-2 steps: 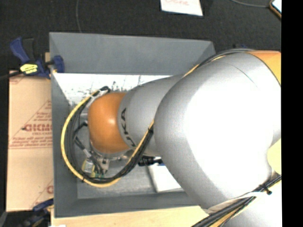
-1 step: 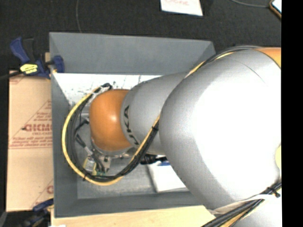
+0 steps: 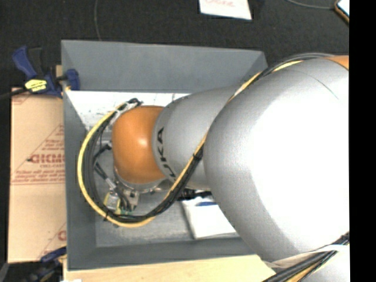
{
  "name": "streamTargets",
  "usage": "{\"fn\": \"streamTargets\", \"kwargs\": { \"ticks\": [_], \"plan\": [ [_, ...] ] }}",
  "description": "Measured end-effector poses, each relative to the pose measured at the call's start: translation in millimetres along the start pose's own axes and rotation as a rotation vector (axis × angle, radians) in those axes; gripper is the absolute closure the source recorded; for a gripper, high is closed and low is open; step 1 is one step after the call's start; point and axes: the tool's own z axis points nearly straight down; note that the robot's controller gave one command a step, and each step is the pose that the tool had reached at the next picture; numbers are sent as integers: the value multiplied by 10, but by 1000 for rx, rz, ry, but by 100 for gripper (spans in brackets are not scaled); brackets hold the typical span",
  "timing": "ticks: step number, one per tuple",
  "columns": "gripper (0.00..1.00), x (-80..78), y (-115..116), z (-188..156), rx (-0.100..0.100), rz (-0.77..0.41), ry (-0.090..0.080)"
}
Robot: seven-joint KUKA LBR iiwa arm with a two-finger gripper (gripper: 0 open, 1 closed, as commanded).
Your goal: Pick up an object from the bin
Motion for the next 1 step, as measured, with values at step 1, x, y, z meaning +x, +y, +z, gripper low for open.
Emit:
{"fn": "streamTargets", "kwargs": {
  "ticks": [1],
  "plan": [
    [100, 2, -10, -291, 2, 0, 3]
  ]
}}
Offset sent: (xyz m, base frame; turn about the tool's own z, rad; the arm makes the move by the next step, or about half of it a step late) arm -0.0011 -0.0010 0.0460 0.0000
